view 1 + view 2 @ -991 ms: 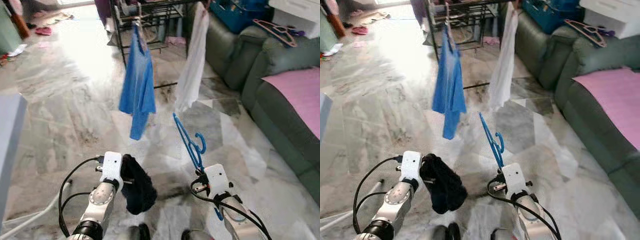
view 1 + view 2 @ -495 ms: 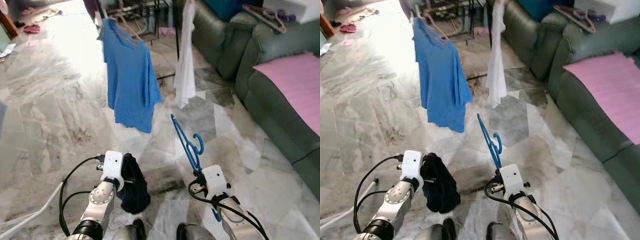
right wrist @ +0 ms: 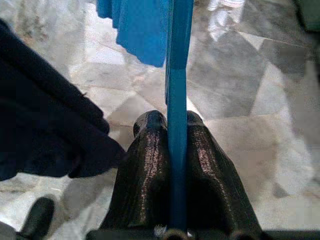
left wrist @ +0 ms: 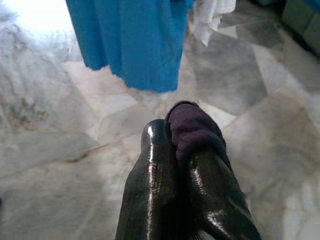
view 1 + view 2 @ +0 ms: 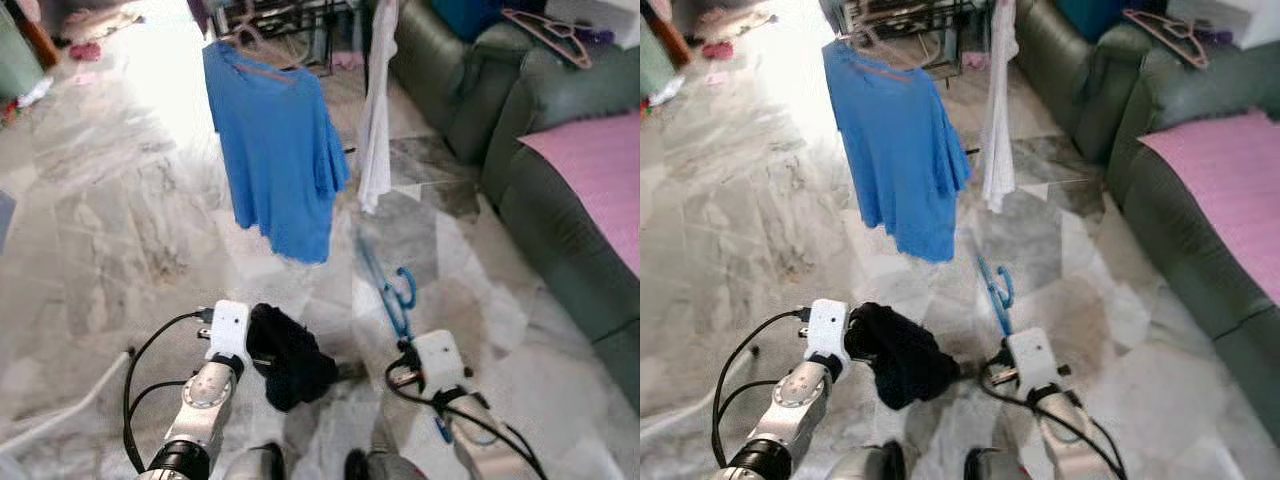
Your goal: Hang hanger
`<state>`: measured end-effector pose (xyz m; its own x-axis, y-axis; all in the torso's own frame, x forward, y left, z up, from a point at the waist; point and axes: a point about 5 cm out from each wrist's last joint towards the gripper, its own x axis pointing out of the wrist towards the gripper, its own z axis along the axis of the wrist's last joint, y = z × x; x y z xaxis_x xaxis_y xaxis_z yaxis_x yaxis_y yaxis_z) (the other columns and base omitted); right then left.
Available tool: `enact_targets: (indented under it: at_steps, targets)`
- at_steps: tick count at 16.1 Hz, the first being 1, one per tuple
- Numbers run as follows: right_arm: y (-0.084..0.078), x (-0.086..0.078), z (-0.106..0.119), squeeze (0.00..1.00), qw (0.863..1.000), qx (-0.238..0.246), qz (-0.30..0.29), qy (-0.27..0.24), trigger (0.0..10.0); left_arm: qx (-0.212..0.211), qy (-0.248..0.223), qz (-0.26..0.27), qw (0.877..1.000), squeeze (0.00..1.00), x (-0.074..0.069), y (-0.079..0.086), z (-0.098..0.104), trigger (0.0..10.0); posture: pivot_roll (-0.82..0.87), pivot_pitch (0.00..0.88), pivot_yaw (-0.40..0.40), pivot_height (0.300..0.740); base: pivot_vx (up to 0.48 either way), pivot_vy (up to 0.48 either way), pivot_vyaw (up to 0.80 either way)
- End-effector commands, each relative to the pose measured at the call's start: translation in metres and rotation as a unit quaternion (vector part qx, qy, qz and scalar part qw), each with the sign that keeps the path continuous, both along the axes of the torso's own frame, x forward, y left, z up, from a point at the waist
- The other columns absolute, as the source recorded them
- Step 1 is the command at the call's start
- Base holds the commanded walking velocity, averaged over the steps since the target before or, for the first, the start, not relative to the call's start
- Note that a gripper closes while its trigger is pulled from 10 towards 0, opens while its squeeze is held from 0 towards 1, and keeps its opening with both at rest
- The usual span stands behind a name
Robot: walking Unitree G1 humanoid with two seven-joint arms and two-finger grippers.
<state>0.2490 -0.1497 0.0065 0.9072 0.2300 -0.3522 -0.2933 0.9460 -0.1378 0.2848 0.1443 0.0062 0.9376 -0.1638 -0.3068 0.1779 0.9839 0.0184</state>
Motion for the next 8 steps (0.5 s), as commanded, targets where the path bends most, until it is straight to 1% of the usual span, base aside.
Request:
enact_targets:
  at_steps: [1, 8]
  targets:
    - [0.0081, -0.0023, -0.0011, 0.00, 1.000, 0.007, 0.007, 0.003, 10.0, 0.010, 0.003, 0.009, 1.000, 0.00, -0.0018, 0.0100, -0.0013, 10.0, -0.11, 0.189, 0.065, 0.740, 0.000, 0.000, 0.00]
    - [0.0073, -0.0070, -0.0027, 0.00, 1.000, 0.008, 0.012, 0.010, 10.0, 0.015, 0.006, 0.006, 1.000, 0.00, -0.0025, 0.0109, -0.0024, 10.0, -0.12, 0.193, 0.068, 0.740, 0.000, 0.000, 0.00]
